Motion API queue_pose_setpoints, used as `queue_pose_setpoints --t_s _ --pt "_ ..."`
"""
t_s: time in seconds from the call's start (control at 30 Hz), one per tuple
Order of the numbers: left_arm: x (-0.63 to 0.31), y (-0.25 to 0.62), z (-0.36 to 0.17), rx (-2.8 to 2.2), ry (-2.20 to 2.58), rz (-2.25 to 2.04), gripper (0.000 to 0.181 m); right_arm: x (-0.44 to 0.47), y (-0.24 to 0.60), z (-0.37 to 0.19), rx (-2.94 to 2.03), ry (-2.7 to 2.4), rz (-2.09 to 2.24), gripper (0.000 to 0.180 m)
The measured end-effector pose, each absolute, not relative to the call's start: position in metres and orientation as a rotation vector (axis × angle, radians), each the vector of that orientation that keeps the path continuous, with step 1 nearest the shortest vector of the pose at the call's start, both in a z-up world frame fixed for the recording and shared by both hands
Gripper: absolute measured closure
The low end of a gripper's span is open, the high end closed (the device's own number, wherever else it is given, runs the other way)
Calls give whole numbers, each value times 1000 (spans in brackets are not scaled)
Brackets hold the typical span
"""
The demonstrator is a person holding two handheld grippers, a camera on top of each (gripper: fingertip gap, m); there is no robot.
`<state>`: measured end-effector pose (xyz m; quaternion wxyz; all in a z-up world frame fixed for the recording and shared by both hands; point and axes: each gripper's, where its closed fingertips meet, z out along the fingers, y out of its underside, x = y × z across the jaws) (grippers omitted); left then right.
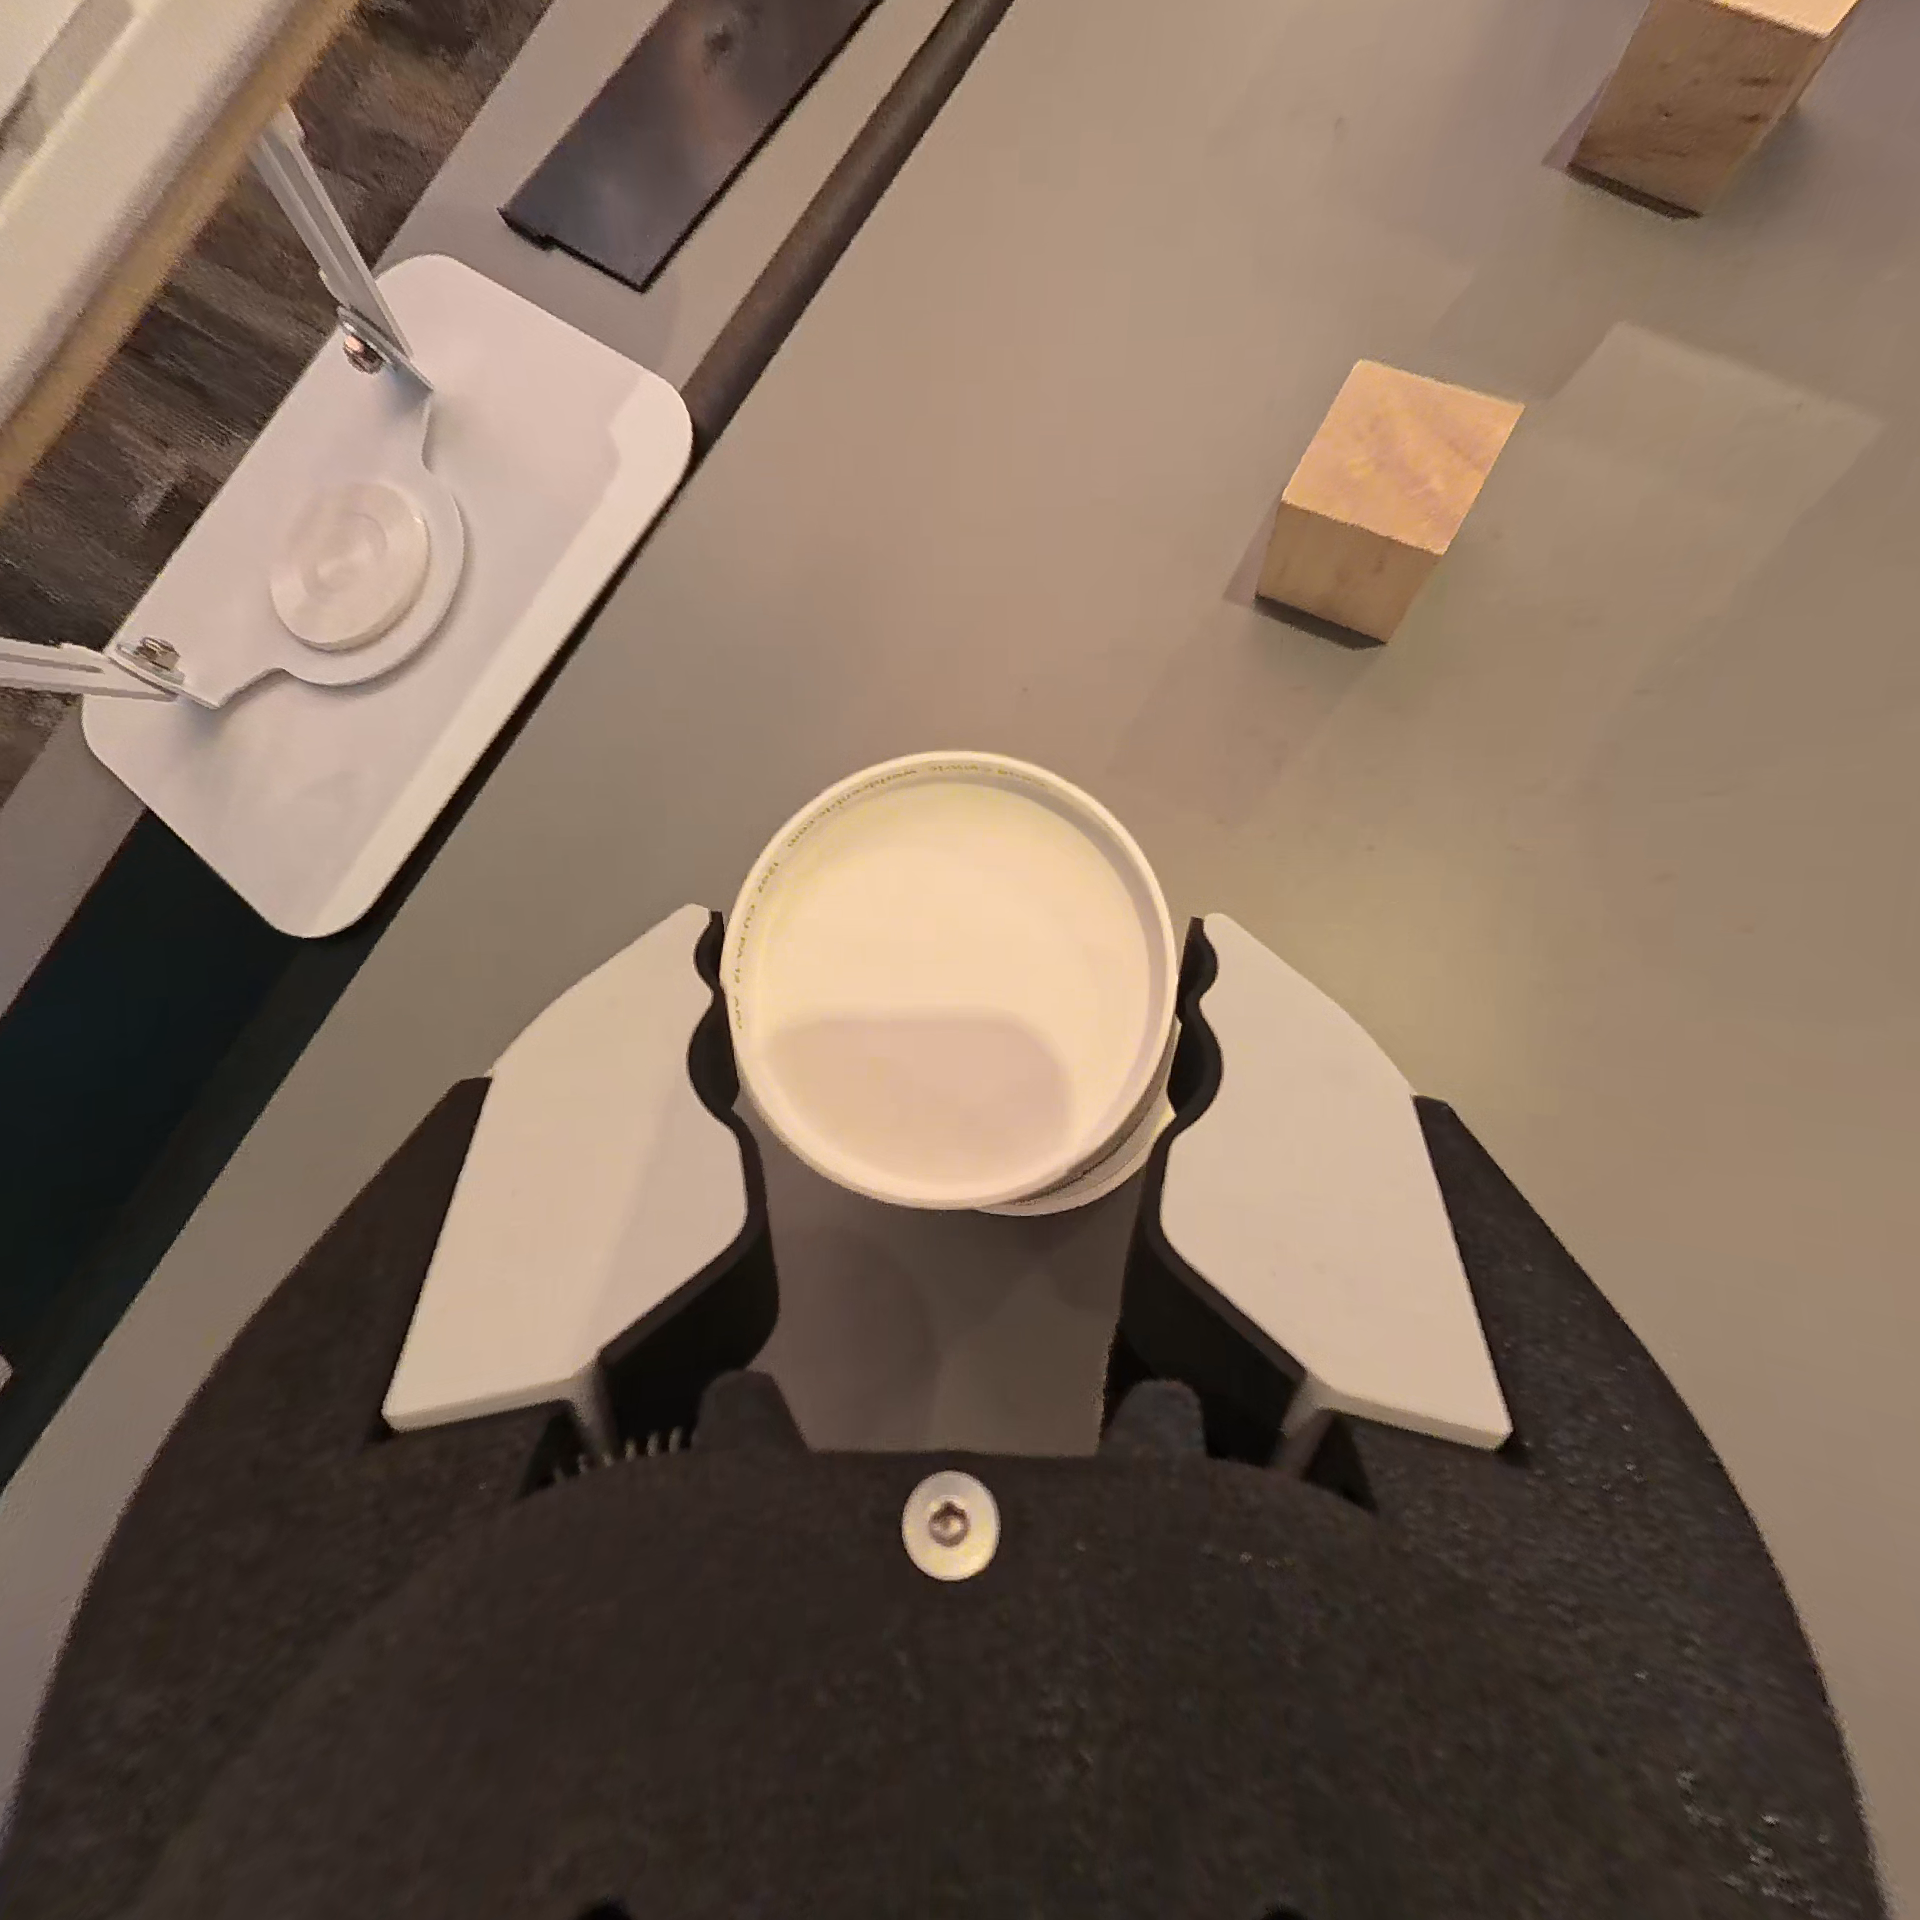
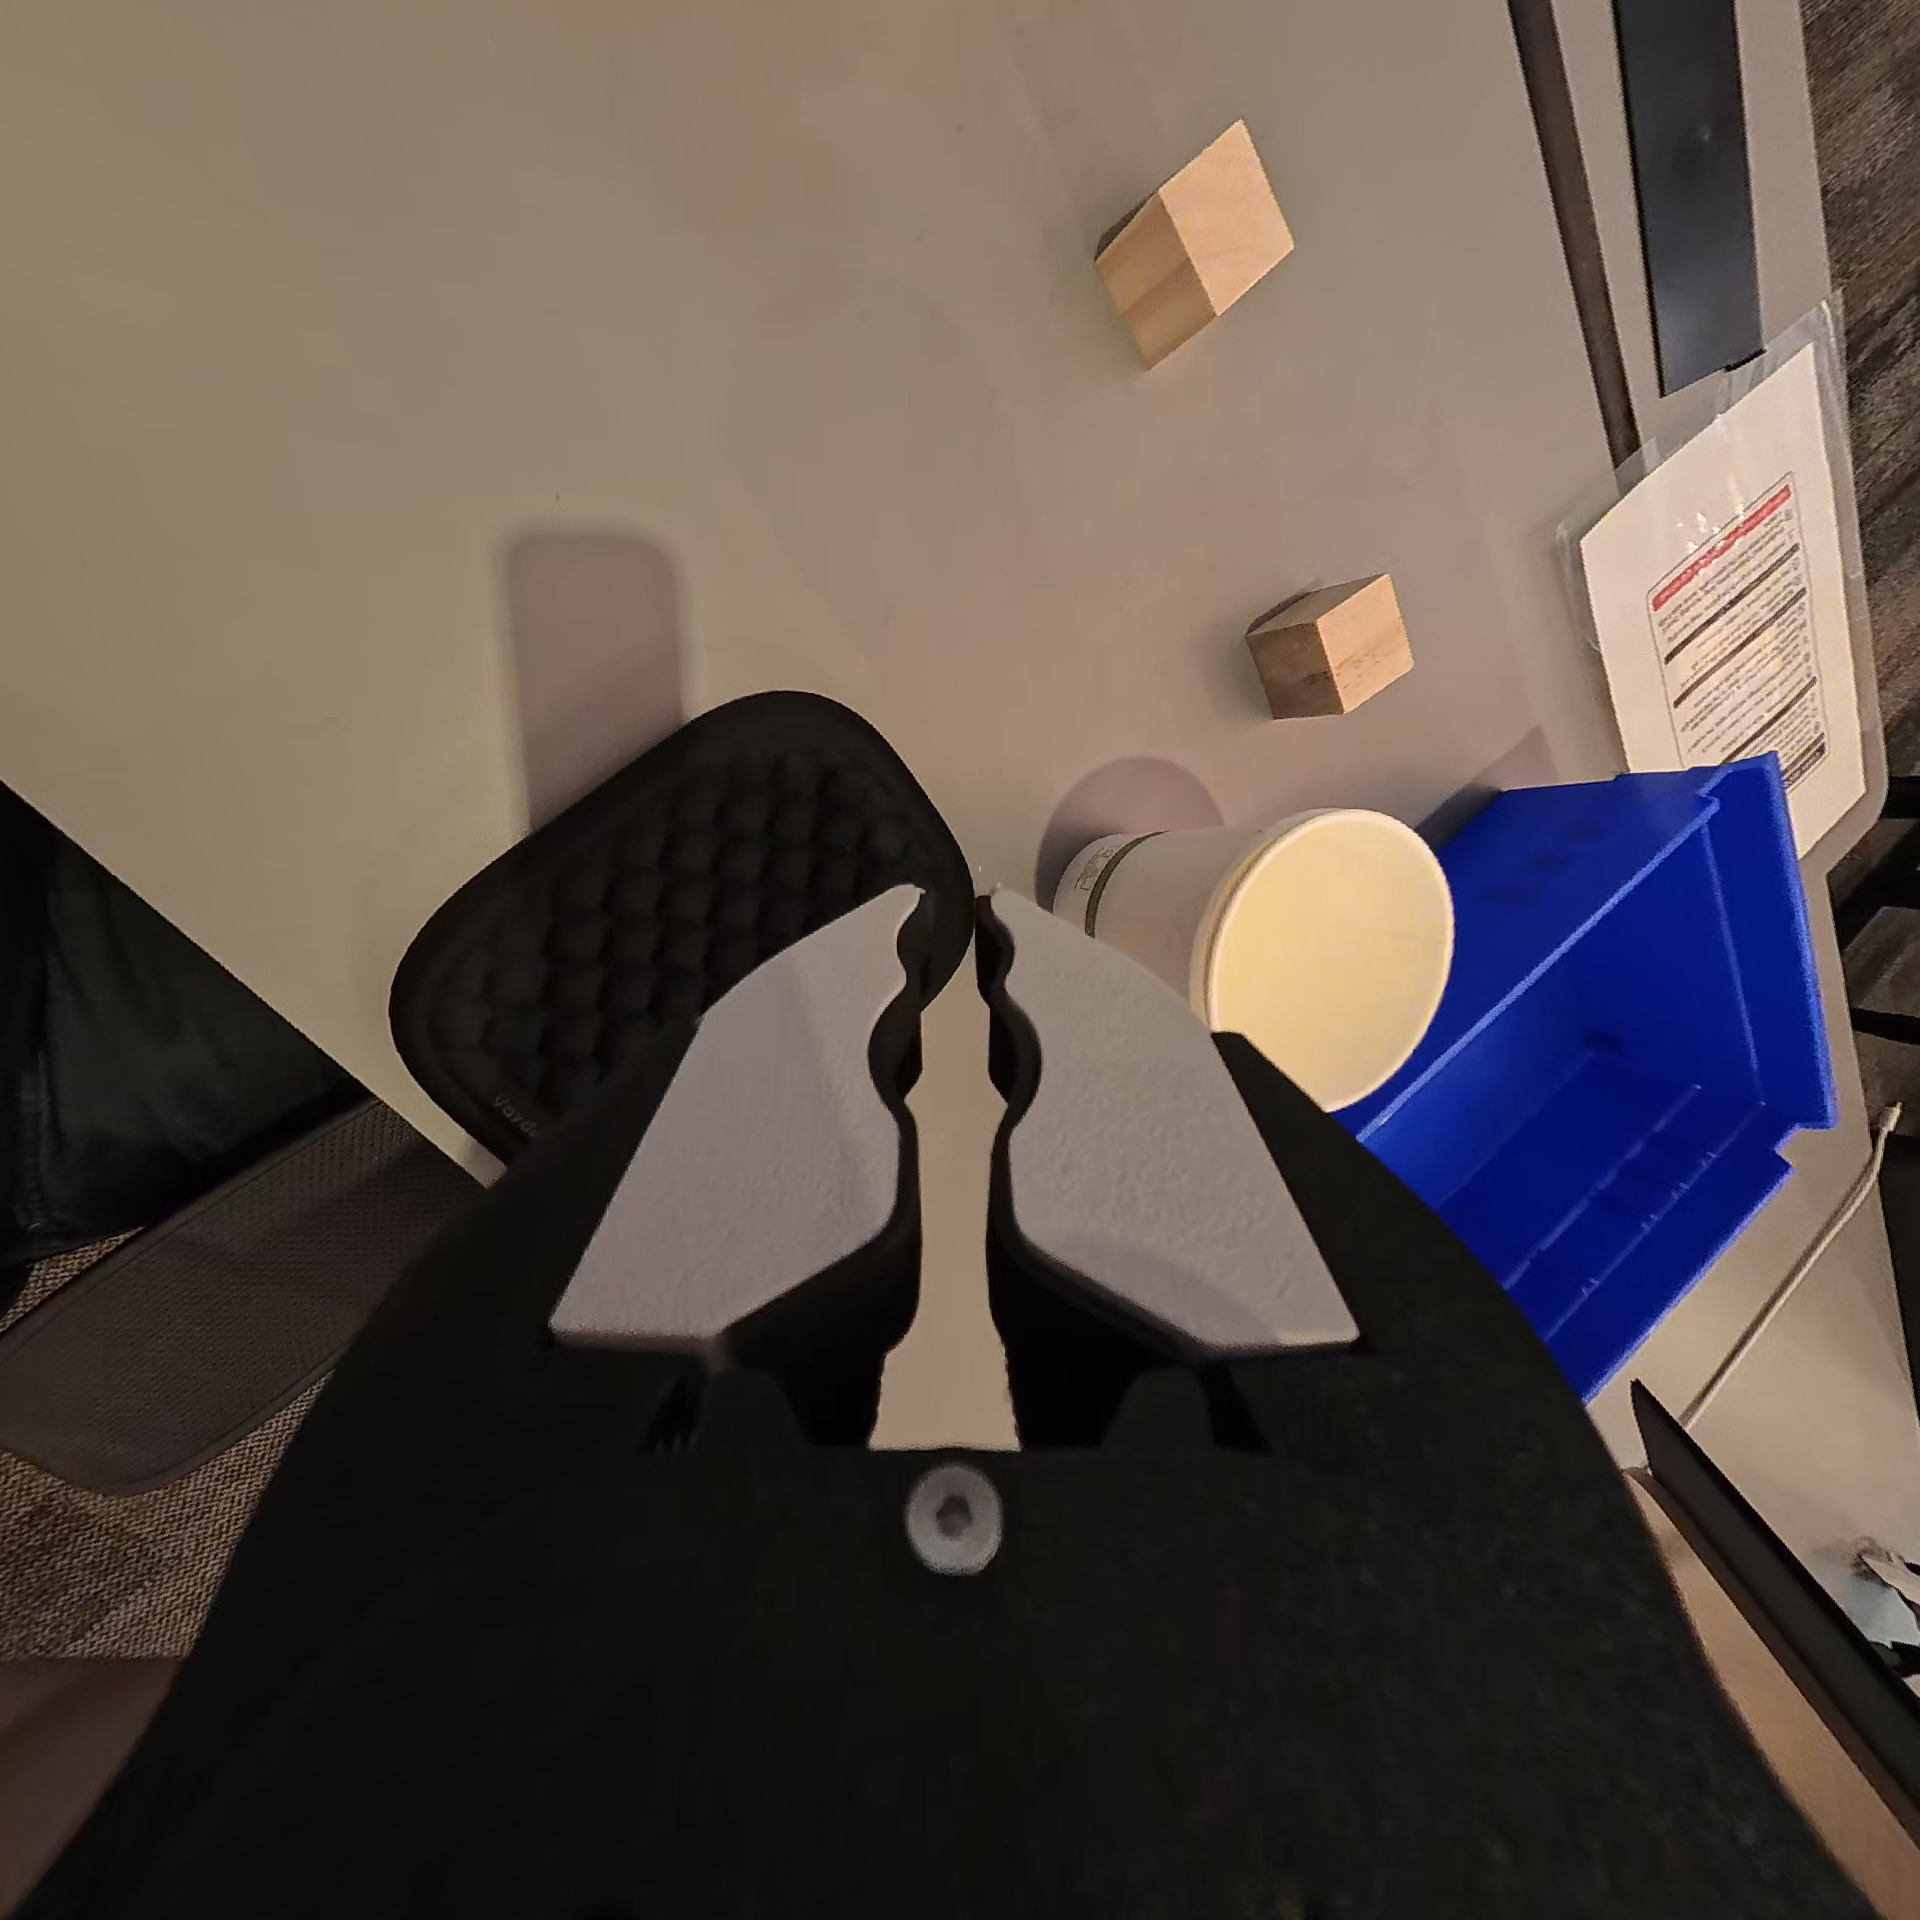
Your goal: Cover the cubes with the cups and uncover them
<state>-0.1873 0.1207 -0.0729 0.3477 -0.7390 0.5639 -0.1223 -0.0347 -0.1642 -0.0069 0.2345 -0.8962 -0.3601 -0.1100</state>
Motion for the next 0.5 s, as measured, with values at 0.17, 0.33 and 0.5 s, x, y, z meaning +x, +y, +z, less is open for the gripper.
queue_pose_setpoints --t_s 0.17,0.33,0.5 --pt "-187 114 -54 -1886 1437 -410 99 -36 -164 -8 -2461 -997 -304 173" --pt "-191 111 -36 -1856 1407 -474 99 -39 -161 -9 -2456 -998 -304 173" --pt "-194 111 -45 -1871 1454 -453 99 -40 -161 -9 -2461 -1004 -307 173"
